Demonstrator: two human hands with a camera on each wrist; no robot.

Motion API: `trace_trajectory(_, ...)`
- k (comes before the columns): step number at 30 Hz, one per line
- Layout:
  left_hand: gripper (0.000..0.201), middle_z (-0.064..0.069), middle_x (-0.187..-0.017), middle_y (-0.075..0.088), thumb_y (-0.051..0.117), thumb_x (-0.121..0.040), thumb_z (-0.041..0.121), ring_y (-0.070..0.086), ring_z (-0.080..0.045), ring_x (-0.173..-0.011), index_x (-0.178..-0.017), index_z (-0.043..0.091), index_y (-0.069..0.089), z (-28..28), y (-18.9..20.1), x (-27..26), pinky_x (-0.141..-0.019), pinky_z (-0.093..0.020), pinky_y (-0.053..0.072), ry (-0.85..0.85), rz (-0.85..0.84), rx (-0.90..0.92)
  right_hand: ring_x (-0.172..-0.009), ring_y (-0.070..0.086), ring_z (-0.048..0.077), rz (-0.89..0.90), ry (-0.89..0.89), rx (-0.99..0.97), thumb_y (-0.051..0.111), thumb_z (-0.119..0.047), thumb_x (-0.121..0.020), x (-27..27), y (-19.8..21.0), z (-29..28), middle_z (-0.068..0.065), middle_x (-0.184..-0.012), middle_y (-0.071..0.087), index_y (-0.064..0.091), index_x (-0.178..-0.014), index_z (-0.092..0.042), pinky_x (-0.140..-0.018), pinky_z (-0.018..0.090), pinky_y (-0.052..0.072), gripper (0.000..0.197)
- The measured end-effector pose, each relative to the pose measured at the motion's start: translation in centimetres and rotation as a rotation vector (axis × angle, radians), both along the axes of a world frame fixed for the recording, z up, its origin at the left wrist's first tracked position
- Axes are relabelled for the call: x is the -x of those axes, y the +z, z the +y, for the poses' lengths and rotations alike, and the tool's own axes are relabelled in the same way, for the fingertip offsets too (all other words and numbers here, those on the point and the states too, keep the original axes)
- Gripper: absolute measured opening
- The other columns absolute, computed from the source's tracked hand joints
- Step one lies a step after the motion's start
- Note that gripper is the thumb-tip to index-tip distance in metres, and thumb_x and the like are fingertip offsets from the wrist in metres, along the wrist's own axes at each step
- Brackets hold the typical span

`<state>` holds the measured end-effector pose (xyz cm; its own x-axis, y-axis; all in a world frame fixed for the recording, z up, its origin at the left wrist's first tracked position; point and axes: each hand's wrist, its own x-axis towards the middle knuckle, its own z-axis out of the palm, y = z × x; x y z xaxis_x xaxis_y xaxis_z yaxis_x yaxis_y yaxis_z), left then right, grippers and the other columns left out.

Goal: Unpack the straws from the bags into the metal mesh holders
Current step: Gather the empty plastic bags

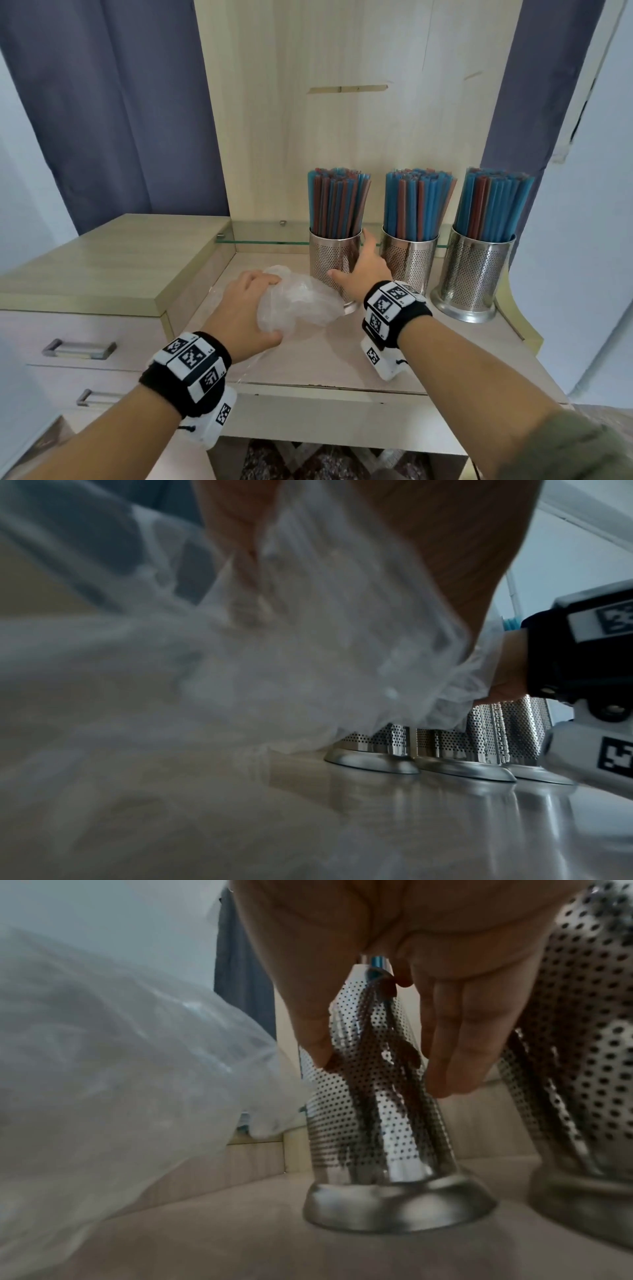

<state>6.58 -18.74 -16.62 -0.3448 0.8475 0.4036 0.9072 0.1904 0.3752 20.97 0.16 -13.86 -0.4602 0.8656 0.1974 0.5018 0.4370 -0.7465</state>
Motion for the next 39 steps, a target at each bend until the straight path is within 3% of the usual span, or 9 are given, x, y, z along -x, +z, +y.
trace_trajectory(9,0.081,0.015,-0.128,0.031,0.085,-0.065,0.033,0.034,-0.010,-0.124,-0.132,0.032,0.040,0.0,1.1,-1.1,-0.098,-0.020,0.026,-0.063,-0.026,-0.021,-0.114,0.062,0.026,-0.091,0.004,-0.061,0.063,-0.048,-0.091,-1.9,1.1,-1.2,0.007,-0.123,0.064,0.040,-0.141,-0.019,-0.094,0.040,0.052,0.062)
trace_trajectory(15,0.081,0.015,-0.123,0.046,0.084,-0.054,0.038,0.043,0.007,-0.113,-0.124,0.036,0.042,1.8,3.0,-6.2,-0.094,-0.012,0.039,-0.395,-0.151,-0.208,-0.148,0.021,0.006,0.321,0.745,0.275,0.067,-0.083,-0.059,-8.9,2.1,-4.6,-0.017,-0.157,0.021,0.006,-0.153,-0.044,-0.117,0.030,0.025,0.118)
trace_trajectory(21,0.096,-0.006,-0.123,0.045,0.090,-0.056,0.027,0.055,-0.014,-0.111,-0.127,0.028,0.026,4.7,4.5,-15.9,-0.082,-0.024,0.049,-0.804,-0.283,-0.131,-0.126,0.055,0.029,0.733,0.763,0.633,0.091,-0.028,-0.063,-14.3,-1.1,-5.4,0.013,-0.132,0.055,0.019,-0.152,-0.029,-0.101,0.047,0.049,0.114)
trace_trajectory(24,0.107,-0.007,-0.142,0.033,0.086,-0.048,0.059,0.040,-0.019,-0.132,-0.131,0.032,0.024,5.8,4.9,-18.8,-0.105,-0.036,0.041,-0.820,-0.027,-0.155,-0.108,0.063,0.031,0.864,0.657,0.596,0.080,-0.010,-0.075,-19.5,-1.0,-5.1,0.019,-0.115,0.061,0.046,-0.135,-0.009,-0.085,0.040,0.055,0.069)
trace_trajectory(29,0.128,-0.020,-0.154,0.012,0.084,-0.042,0.071,0.016,-0.037,-0.146,-0.142,0.020,0.021,8.0,3.7,-23.0,-0.118,-0.056,0.015,-0.902,0.515,-0.215,-0.105,0.068,0.034,0.824,0.266,0.430,0.085,-0.038,-0.073,-23.4,-1.5,-5.6,0.022,-0.119,0.066,0.055,-0.128,0.001,-0.084,0.043,0.054,0.073)
trace_trajectory(31,0.108,-0.019,-0.149,0.026,0.086,-0.056,0.056,0.034,-0.035,-0.138,-0.139,0.017,0.029,9.1,2.7,-24.6,-0.110,-0.053,0.033,-0.961,0.449,-0.231,-0.091,0.073,0.023,0.691,-0.033,0.189,0.076,-0.032,-0.084,-24.3,-3.0,-6.4,0.017,-0.123,0.068,0.065,-0.120,-0.014,-0.081,0.039,0.054,0.043)
trace_trajectory(35,0.092,-0.007,-0.131,0.046,0.088,-0.053,0.046,0.050,-0.022,-0.118,-0.127,0.020,0.040,10.3,2.3,-25.7,-0.102,-0.033,0.041,-0.906,0.224,-0.204,-0.125,0.058,0.009,0.748,0.236,0.418,0.086,-0.054,-0.059,-28.4,-3.7,-4.5,-0.007,-0.146,0.050,0.013,-0.149,-0.044,-0.105,0.040,0.047,0.117)
trace_trajectory(37,0.092,0.005,-0.125,0.046,0.088,-0.050,0.041,0.049,-0.009,-0.115,-0.126,0.025,0.039,10.5,2.4,-26.1,-0.099,-0.024,0.041,-0.841,-0.016,-0.189,-0.135,0.043,-0.004,0.782,0.319,0.269,0.082,-0.069,-0.057,-30.9,-4.1,-4.2,-0.037,-0.143,0.038,0.007,-0.150,-0.044,-0.102,0.029,0.048,0.122)
trace_trajectory(39,0.092,0.009,-0.122,0.048,0.089,-0.049,0.039,0.050,-0.006,-0.112,-0.125,0.029,0.037,10.4,1.8,-27.8,-0.095,-0.024,0.044,-0.808,-0.185,-0.216,-0.135,0.043,-0.004,0.744,0.393,0.227,0.082,-0.061,-0.063,-31.4,-4.4,-5.5,-0.035,-0.141,0.044,0.008,-0.153,-0.042,-0.097,0.019,0.047,0.118)
